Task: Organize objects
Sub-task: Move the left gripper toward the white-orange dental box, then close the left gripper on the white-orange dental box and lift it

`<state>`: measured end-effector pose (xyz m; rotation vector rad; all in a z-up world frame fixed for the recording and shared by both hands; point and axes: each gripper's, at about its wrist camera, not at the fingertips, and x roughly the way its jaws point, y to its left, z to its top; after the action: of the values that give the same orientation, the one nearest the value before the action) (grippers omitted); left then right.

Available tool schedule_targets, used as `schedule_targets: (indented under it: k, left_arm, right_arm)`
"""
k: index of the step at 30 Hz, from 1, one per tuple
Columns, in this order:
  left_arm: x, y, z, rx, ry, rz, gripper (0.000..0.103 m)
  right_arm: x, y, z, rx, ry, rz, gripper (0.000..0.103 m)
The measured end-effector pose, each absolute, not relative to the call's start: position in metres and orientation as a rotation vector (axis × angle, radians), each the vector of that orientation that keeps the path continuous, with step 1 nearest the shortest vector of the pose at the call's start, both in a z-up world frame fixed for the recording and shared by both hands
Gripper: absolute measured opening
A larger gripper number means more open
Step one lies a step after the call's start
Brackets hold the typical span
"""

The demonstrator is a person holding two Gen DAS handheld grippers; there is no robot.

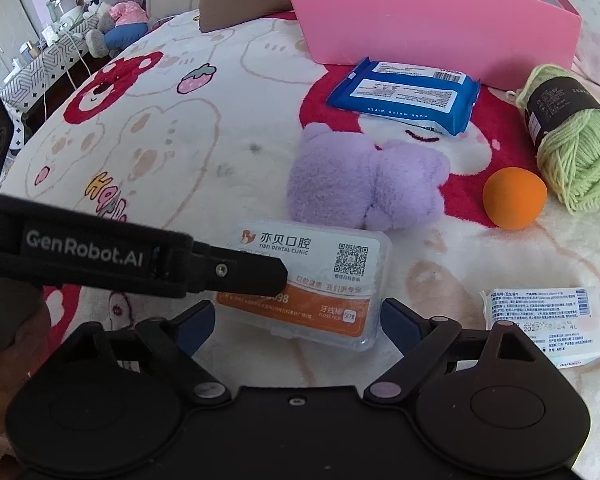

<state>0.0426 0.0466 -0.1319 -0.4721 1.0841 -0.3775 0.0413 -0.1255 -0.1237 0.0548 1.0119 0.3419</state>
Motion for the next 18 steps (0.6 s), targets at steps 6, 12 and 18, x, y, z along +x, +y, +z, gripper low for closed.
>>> schedule_targets:
  k: [6, 12, 18]
  left_arm:
    - [0.044, 0.048, -0.134, -0.485, 1.092, -0.377, 0.042]
    - [0.04, 0.046, -0.132, -0.448, 1.073, -0.393, 0.041]
    - [0.03, 0.036, -0.118, -0.341, 1.025, -0.393, 0.039]
  right_arm:
    - [0.041, -0.124, -0.128, 0.042, 1.003, 0.339, 0.094]
    - [0.039, -0.118, -0.129, -0.03, 1.001, 0.346, 0.092]
    - [0.032, -0.122, -0.123, -0.045, 0.985, 0.331, 0.079]
